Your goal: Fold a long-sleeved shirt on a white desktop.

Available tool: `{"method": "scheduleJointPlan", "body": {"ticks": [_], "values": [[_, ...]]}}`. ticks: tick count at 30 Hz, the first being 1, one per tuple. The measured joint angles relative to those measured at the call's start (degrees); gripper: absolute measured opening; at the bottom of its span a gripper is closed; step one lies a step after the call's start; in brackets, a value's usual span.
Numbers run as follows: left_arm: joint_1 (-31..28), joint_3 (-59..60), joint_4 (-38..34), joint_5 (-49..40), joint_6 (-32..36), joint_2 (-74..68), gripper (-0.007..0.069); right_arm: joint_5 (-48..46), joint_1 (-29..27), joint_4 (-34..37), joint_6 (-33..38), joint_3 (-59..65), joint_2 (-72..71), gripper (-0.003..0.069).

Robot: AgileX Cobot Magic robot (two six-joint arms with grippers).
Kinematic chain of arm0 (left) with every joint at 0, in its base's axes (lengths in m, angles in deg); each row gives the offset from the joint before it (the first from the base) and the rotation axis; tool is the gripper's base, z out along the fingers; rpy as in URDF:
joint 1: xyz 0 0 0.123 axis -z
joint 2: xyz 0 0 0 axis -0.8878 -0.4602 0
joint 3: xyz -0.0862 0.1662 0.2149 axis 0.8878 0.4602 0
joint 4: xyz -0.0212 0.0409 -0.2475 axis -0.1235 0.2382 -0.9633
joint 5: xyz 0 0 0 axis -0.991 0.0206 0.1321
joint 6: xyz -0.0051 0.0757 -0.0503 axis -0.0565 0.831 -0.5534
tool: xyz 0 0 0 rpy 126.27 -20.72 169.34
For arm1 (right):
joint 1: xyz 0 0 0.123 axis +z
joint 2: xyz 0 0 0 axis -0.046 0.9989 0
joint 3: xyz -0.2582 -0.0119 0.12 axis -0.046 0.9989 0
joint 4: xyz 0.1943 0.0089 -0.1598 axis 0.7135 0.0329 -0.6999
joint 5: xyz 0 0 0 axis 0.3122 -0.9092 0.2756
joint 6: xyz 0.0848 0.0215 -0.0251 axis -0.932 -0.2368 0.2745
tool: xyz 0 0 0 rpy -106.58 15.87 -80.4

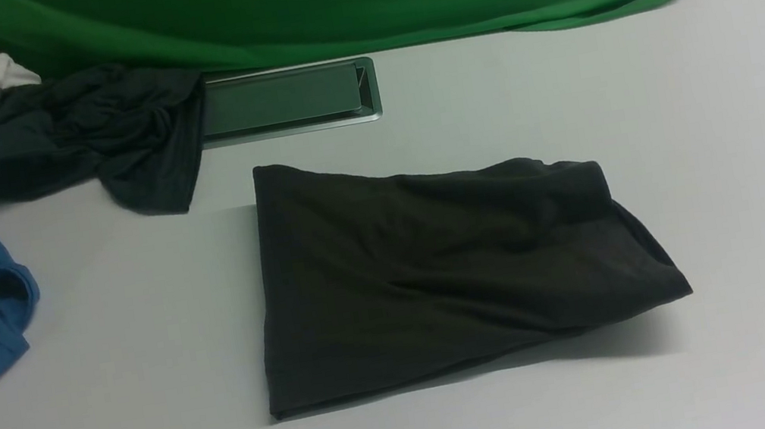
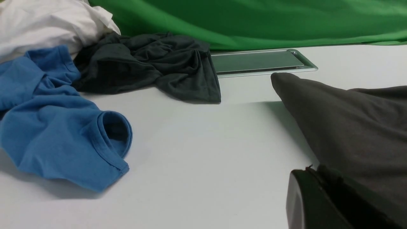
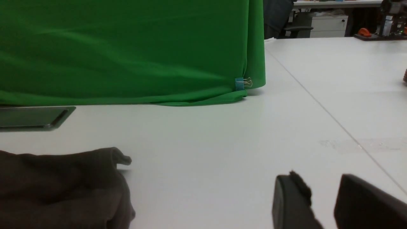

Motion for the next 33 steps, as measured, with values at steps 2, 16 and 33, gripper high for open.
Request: {"method": "scheduleJointPlan", "body": {"ticks": [2,16,33], "values": [[-0.1,0.0,0.0,0.0,0.0,0.0,0.0037,0.0,0.0,0.0,0.0,0.0,0.0,0.0238],[-0.8,0.0,0.0,0.0,0.0,0.0,0.0037,0.0,0.0,0.0,0.0,0.0,0.0,0.0238],[-0.8,0.0,0.0,0.0,0.0,0.0,0.0037,0.0,0.0,0.0,0.0,0.0,0.0,0.0239]]}}
